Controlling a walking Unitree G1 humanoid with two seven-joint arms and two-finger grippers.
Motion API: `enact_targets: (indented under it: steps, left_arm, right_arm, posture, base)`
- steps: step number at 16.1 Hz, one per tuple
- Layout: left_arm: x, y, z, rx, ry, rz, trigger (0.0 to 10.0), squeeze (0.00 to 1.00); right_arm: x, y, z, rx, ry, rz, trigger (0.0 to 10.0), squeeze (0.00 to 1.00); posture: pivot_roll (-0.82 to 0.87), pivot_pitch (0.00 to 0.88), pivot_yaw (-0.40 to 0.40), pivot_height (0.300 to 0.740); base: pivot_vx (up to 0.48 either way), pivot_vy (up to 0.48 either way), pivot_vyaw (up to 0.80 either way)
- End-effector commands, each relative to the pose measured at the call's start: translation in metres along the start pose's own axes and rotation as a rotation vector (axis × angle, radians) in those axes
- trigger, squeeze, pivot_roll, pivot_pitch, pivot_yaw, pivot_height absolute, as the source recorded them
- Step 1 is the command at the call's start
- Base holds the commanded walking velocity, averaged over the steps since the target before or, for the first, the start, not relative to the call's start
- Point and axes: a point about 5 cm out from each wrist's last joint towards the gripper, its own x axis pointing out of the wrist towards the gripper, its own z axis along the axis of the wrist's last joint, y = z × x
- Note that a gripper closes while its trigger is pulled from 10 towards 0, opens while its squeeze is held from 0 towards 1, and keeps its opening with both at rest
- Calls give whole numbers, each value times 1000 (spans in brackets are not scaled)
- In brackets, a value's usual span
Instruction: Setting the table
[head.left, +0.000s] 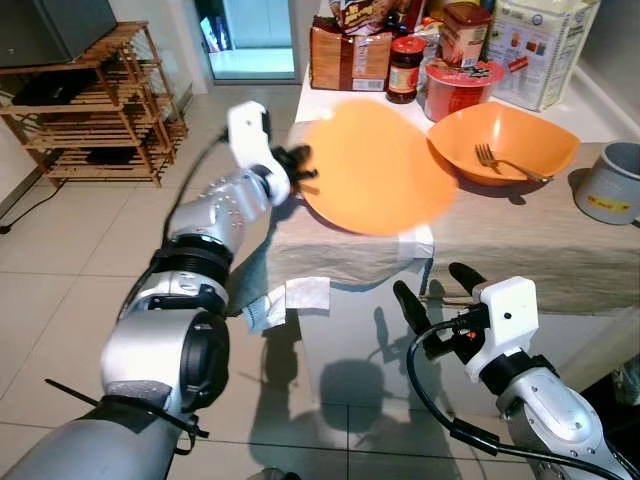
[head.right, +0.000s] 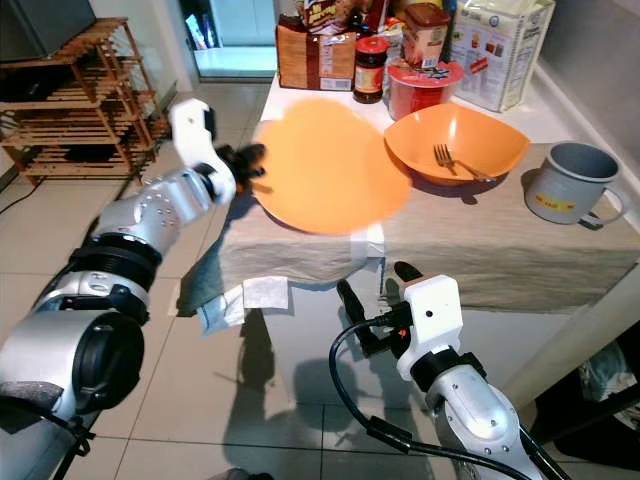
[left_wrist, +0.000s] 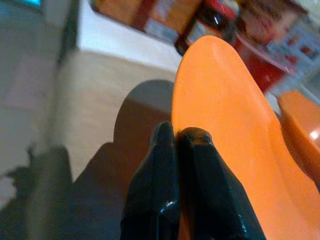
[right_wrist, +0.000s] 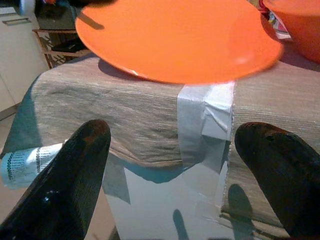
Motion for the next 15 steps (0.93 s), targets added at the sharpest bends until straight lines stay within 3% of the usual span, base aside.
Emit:
enact_targets:
  steps: [1,5,8,10,12,15]
  left_arm:
    - [-3,9,16,43,-55,54,0,0]
    - [-4,12,24,7,-104,74,0,0]
    - [-1,-4,31,-84,-142,-18,0,0]
    - [3,-16,19,-82,-95,-68,0,0]
    - [4,-16,-3,-55,-21,-59,0,0]
    - [4,-17,-15,-23,26,-65,0,0]
  right_arm:
    - [1,1,-1,2,2,-1,10000,0]
    - [1,0,-2,4,7,-6,10000,0]
    - [0,-1,-3,4,9,-7,10000,0]
    - [0,-1,-3,4,11,-6,10000,0]
    - [1,0,-4,5,11,-7,10000,0]
    - [1,0,-5,5,12,-10,10000,0]
  posture:
    - [-232,5,94,735]
    - [-233,9,95,735]
    - [-233,11,94,735]
    - [-230,12,93,735]
    - [-231,12,96,735]
    - [-229,12,96,735]
  base:
    - [0,0,0]
    - [0,0,0]
    - [0,0,0]
    - [0,0,0]
    - [0,0,0]
    - [0,0,0]
